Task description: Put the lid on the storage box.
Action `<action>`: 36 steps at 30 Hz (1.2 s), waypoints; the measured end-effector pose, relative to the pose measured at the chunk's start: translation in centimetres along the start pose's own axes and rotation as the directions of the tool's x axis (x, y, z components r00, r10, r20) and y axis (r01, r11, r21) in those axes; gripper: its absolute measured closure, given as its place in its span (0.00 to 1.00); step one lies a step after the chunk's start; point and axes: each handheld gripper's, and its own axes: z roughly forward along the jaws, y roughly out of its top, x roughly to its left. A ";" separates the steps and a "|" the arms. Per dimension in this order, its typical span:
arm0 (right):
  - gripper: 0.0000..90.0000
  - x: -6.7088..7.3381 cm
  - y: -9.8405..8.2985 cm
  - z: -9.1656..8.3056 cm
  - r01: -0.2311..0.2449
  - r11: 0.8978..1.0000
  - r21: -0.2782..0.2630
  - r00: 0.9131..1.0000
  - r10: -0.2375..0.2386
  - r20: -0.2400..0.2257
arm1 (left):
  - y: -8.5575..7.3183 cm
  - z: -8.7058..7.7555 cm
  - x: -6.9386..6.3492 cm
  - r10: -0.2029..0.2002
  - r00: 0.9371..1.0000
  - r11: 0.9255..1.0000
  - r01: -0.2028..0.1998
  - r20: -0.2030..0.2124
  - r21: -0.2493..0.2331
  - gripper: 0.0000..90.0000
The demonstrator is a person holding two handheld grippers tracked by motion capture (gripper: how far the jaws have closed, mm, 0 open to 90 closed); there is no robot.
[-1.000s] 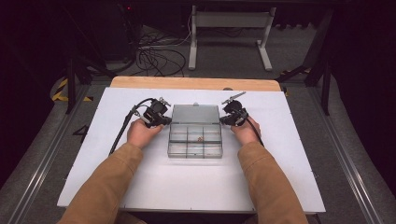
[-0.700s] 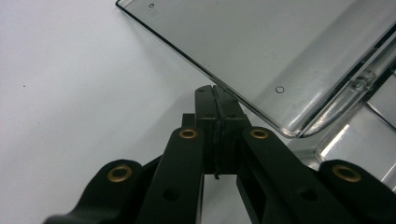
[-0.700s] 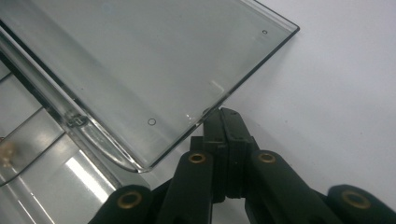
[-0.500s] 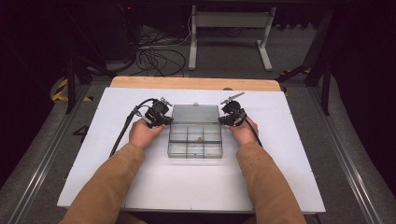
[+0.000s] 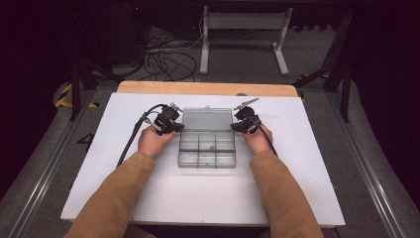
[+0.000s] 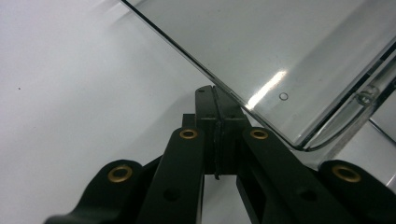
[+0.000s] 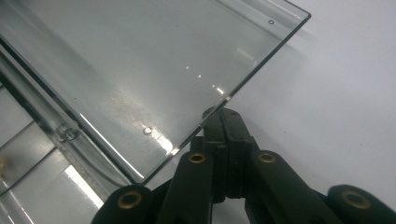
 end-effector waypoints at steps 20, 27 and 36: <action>1.00 0.1 0.2 0.4 0.017 0.999 -0.028 1.000 -0.017 0.010 | 0.2 0.2 0.0 -0.028 1.000 0.999 0.028 0.000 -0.015 1.00; 1.00 0.0 0.2 0.4 0.007 0.999 -0.035 1.000 -0.007 0.007 | 0.2 0.3 0.1 -0.041 0.999 0.999 0.041 0.000 -0.020 1.00; 1.00 0.2 0.2 0.3 0.026 0.999 -0.045 0.999 -0.025 0.025 | 0.3 0.2 -0.1 -0.034 0.999 0.999 0.033 -0.026 -0.037 1.00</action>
